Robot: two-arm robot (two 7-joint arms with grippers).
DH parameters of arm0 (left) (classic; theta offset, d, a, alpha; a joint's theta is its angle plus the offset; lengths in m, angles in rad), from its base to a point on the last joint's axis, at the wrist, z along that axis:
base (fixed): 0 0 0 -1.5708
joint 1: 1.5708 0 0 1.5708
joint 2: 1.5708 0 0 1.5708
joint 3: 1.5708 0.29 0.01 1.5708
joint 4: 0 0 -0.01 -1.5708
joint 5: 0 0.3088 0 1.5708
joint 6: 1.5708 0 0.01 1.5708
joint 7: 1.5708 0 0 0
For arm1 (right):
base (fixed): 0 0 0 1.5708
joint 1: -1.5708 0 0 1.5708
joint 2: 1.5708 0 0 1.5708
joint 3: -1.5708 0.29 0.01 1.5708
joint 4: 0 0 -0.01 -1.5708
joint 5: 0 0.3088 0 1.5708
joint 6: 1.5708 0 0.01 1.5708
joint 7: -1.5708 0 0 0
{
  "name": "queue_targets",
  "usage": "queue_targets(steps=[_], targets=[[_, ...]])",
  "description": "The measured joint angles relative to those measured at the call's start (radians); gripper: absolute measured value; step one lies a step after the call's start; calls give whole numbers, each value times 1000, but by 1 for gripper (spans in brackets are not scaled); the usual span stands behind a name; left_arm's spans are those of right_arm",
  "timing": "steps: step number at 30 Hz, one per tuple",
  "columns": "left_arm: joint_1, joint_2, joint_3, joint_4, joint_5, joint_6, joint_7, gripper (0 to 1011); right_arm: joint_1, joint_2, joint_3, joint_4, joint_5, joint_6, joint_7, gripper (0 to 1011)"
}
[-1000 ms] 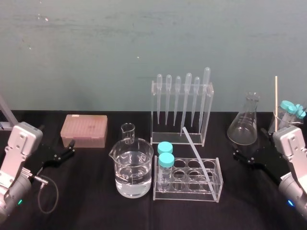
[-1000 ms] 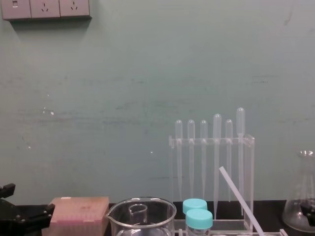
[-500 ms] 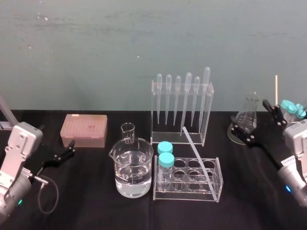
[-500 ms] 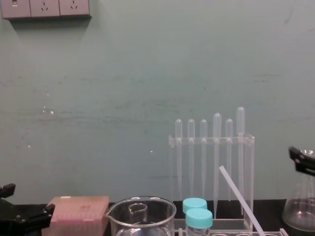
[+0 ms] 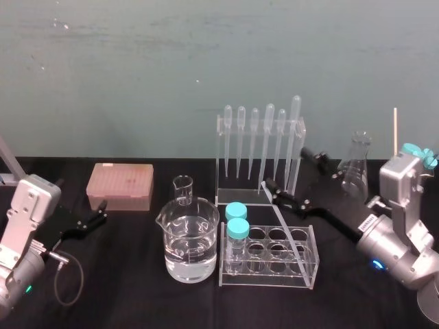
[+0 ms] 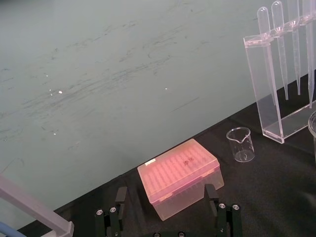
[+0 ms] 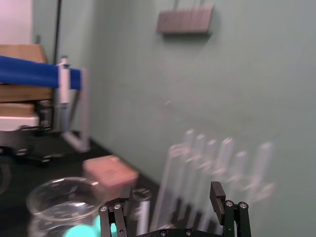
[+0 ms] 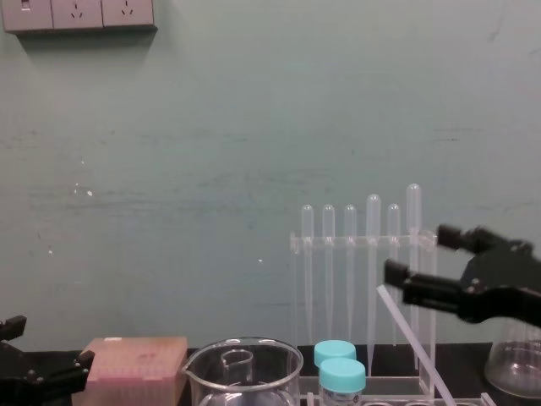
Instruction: Pick up the stirring rod with one hand, then place it down.
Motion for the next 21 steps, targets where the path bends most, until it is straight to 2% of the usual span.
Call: queue_targets(steps=[2, 3, 7, 10, 16, 21], targets=[[0, 0, 0, 0, 0, 0, 0, 1000, 17, -6, -8, 11, 56, 75, 64, 1003], [0, 0, 0, 0, 0, 0, 0, 1000, 30, -10, -13, 20, 89, 130, 102, 1003], [0, 0, 0, 0, 0, 0, 0, 1000, 50, -19, -17, 40, 142, 225, 158, 1003], [0, 0, 0, 0, 0, 0, 0, 1000, 70, -28, -17, 63, 185, 328, 197, 1003], [0, 0, 0, 0, 0, 0, 0, 1000, 84, -40, -15, 82, 202, 420, 206, 1003], [0, 0, 0, 0, 0, 0, 0, 1000, 85, -40, -14, 83, 202, 427, 204, 1003]])
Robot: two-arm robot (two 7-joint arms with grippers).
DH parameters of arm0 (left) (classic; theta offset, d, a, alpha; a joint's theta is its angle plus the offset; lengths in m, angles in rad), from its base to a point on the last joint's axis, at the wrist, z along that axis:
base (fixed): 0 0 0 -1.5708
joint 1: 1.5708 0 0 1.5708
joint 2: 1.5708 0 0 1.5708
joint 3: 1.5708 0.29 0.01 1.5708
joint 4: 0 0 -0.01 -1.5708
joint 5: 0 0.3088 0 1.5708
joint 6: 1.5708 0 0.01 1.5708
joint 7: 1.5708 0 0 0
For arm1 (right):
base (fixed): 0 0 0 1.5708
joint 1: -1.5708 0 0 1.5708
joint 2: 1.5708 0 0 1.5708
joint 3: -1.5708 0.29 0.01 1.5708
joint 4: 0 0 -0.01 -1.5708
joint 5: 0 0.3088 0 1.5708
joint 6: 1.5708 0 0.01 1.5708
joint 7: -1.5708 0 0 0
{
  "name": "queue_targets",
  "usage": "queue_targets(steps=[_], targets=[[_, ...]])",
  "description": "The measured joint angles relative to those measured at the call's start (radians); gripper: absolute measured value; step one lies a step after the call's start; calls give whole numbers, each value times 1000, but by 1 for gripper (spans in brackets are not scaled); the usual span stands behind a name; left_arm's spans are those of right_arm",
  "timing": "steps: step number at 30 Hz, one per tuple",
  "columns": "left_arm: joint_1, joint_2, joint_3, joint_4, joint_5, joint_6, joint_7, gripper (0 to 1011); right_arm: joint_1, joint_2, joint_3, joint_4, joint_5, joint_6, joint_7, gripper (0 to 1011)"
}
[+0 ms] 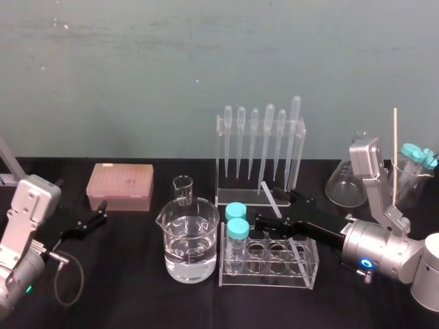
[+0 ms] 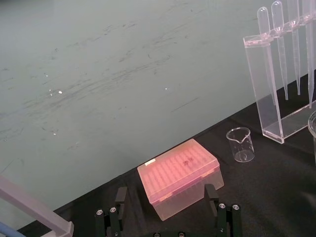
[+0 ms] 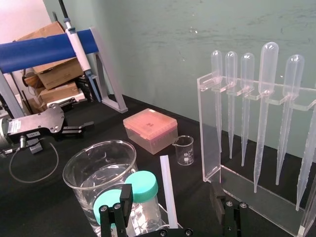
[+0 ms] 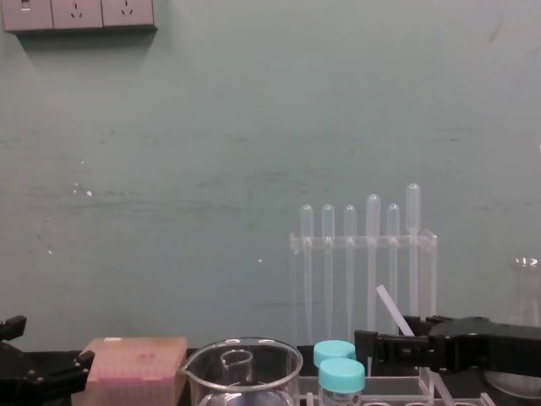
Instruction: Pick up the stirring rod with one hand, then place it down.
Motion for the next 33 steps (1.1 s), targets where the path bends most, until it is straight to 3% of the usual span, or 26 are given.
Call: queue_targets(steps=[11, 15, 25, 33], targets=[[0, 0, 0, 0, 0, 0, 0, 1000, -1, 1, 0, -2, 0, -9, 0, 1003], [0, 0, 0, 0, 0, 0, 0, 1000, -1, 2, 0, -2, 0, -12, 0, 947], [0, 0, 0, 0, 0, 0, 0, 1000, -2, 2, 0, -3, 0, -14, 1, 682], [0, 0, 0, 0, 0, 0, 0, 1000, -2, 2, 0, -4, 0, -15, 1, 408]])
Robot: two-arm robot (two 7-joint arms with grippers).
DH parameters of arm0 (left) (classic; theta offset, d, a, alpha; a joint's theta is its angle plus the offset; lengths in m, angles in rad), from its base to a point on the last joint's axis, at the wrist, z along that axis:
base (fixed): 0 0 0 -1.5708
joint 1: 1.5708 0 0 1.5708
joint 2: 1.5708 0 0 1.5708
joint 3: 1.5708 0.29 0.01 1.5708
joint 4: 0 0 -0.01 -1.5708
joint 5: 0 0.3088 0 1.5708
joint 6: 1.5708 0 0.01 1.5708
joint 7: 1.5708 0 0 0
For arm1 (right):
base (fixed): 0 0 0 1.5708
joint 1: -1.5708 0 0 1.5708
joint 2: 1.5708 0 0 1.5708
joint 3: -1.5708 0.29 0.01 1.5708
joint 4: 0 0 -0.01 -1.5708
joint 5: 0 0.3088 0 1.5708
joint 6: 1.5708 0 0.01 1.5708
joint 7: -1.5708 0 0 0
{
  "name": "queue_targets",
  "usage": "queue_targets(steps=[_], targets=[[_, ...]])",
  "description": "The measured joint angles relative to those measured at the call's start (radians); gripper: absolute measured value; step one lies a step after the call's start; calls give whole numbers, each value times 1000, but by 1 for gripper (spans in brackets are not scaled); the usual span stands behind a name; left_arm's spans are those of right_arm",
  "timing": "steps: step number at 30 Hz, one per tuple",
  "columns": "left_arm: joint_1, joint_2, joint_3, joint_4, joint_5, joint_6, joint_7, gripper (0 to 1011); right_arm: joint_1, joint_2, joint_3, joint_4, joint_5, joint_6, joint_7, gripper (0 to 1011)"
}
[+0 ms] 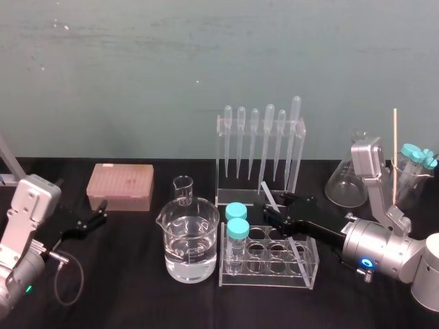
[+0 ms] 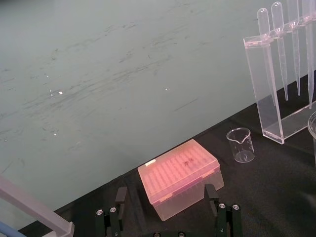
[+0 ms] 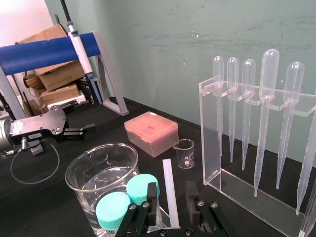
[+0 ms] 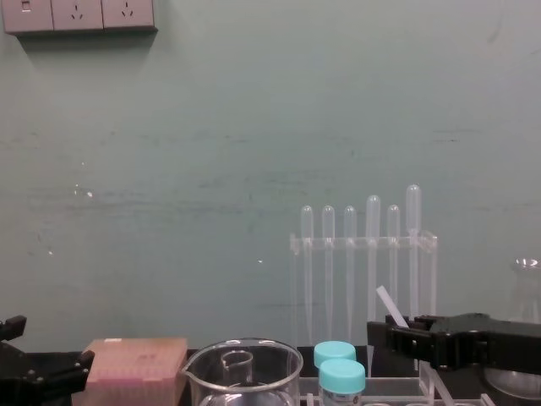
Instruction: Pick up the stirring rod with one hand, then place it down.
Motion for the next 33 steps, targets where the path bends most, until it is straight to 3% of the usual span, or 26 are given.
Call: queue_targets(steps=[10, 24, 30, 33], targets=[[0, 0, 0, 0, 0, 0, 0, 1000, 0, 0, 0, 0, 0, -1, 1, 82], [0, 0, 0, 0, 0, 0, 0, 1000, -2, -1, 5, -1, -11, -19, -4, 70], [0, 0, 0, 0, 0, 0, 0, 1000, -21, -4, 37, -37, -91, -182, -41, 70], [0, 0, 0, 0, 0, 0, 0, 1000, -31, -12, 60, -66, -163, -326, -75, 70]])
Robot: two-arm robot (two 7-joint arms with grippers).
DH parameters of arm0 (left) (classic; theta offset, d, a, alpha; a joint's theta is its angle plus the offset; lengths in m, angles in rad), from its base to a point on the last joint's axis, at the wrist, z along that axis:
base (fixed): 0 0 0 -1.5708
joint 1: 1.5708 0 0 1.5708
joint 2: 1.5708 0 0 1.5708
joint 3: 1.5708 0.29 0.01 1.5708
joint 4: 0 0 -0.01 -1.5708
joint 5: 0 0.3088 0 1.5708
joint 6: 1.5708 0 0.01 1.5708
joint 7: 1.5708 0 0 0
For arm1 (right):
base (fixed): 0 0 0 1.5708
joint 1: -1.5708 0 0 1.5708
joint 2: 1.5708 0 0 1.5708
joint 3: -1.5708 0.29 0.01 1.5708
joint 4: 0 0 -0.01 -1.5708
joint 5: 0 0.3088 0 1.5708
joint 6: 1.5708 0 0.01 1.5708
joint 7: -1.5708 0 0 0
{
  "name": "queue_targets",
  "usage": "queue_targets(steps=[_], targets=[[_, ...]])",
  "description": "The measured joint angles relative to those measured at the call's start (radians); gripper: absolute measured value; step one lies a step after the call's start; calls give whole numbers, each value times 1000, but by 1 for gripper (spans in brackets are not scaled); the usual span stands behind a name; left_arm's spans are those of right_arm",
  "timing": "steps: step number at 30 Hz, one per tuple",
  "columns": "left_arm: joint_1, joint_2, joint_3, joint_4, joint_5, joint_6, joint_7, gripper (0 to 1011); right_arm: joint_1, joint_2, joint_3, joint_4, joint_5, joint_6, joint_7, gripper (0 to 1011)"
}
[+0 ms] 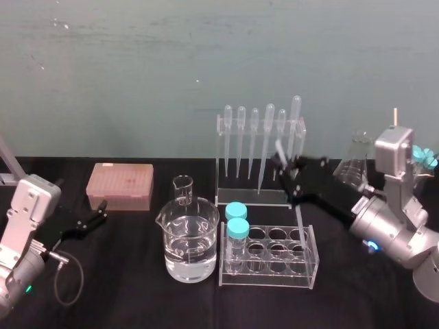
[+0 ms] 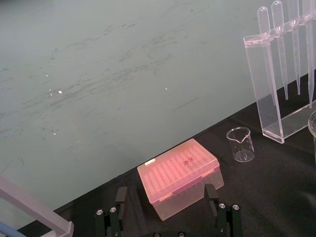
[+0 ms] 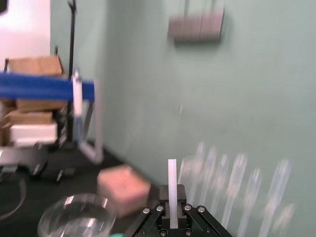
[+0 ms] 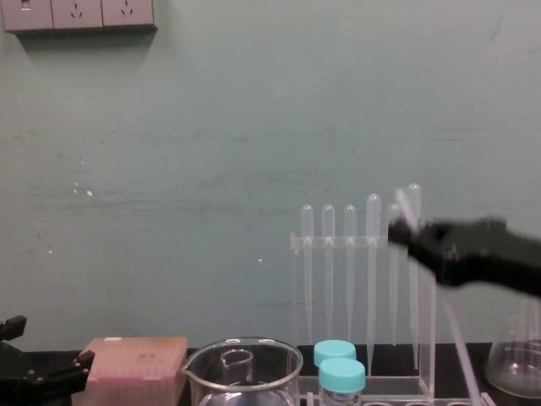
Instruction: Pick up the stirring rod with one hand, then place it down.
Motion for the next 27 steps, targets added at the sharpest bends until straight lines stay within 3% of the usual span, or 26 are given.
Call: queue_targets(steps=[2, 6, 9, 11, 16, 19, 27], targets=[[0, 0, 0, 0, 0, 0, 0, 1000, -3, -12, 18, -9, -32, -88, -17, 70], [0, 0, 0, 0, 0, 0, 0, 1000, -3, -31, 40, -10, -41, -178, -18, 70], [0, 0, 0, 0, 0, 0, 0, 1000, -4, -55, 67, 6, -17, -265, 1, 70], [0, 0, 0, 0, 0, 0, 0, 1000, -6, -62, 75, 16, 7, -287, 20, 70], [0, 0, 0, 0, 0, 0, 0, 1000, -14, -76, 95, 49, 94, -305, 83, 70], [0, 0, 0, 0, 0, 0, 0, 1000, -27, -79, 108, 71, 138, -276, 106, 70], [0, 0, 0, 0, 0, 0, 0, 1000, -45, -77, 119, 92, 151, -216, 107, 70]])
